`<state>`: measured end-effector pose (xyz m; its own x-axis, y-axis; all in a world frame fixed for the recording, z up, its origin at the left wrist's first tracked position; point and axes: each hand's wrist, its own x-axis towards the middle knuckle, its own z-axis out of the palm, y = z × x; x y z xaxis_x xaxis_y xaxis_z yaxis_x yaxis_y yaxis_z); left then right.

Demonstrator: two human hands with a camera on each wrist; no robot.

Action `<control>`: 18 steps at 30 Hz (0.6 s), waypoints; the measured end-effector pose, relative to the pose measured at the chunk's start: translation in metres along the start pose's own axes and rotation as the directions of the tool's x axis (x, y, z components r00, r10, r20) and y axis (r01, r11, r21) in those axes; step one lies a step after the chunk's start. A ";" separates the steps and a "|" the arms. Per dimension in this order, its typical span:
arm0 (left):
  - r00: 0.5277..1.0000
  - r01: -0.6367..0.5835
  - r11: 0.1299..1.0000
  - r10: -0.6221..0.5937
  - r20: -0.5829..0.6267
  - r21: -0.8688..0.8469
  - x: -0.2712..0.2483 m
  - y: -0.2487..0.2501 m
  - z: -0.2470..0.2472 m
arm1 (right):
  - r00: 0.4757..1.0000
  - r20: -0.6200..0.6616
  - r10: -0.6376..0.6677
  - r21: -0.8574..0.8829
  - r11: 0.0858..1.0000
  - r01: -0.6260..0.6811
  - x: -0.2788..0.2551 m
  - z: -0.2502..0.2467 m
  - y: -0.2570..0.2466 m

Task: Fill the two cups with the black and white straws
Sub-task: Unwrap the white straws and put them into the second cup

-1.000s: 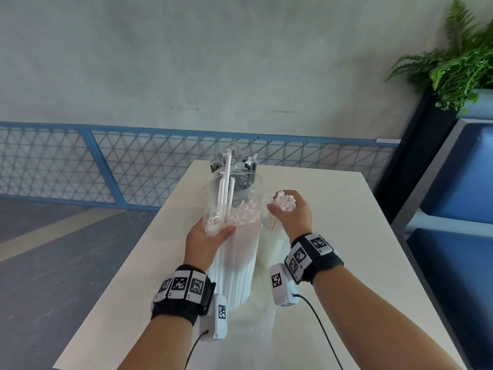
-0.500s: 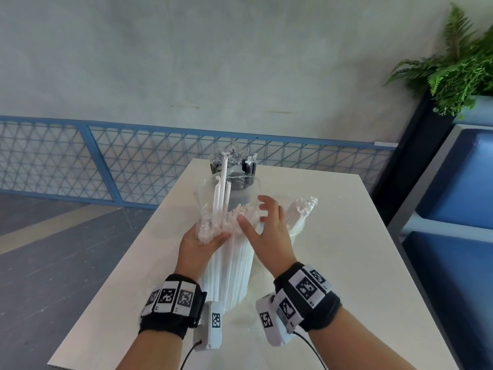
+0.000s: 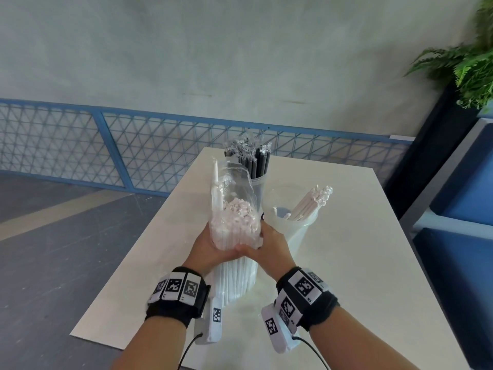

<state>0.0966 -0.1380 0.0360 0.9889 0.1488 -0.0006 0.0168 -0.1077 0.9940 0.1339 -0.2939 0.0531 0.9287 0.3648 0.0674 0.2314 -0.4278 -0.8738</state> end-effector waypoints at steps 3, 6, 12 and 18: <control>1.000 0.009 1.000 -0.009 -0.022 0.015 0.000 -0.004 0.002 | 1.000 -0.006 0.024 0.036 0.999 -0.023 -0.001 0.004 0.010; 0.999 -0.005 0.999 0.007 -0.051 0.034 -0.002 -0.004 0.006 | 0.999 0.003 0.033 -0.004 0.999 -0.033 0.000 0.004 0.012; 0.997 -0.034 0.994 0.041 -0.062 0.106 -0.003 -0.011 0.007 | 0.786 -0.398 -0.473 -0.073 0.870 0.487 -0.016 -0.014 -0.044; 0.996 -0.024 0.996 0.031 -0.079 0.086 -0.005 -0.008 0.007 | 0.949 -0.120 -0.291 -0.270 0.930 0.250 0.004 -0.018 -0.035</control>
<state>0.0929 -0.1446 0.0274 0.9742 0.2222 0.0385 0.0058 -0.1954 0.9807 0.1346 -0.2925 0.0925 0.8491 0.3710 0.3760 0.5261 -0.5298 -0.6652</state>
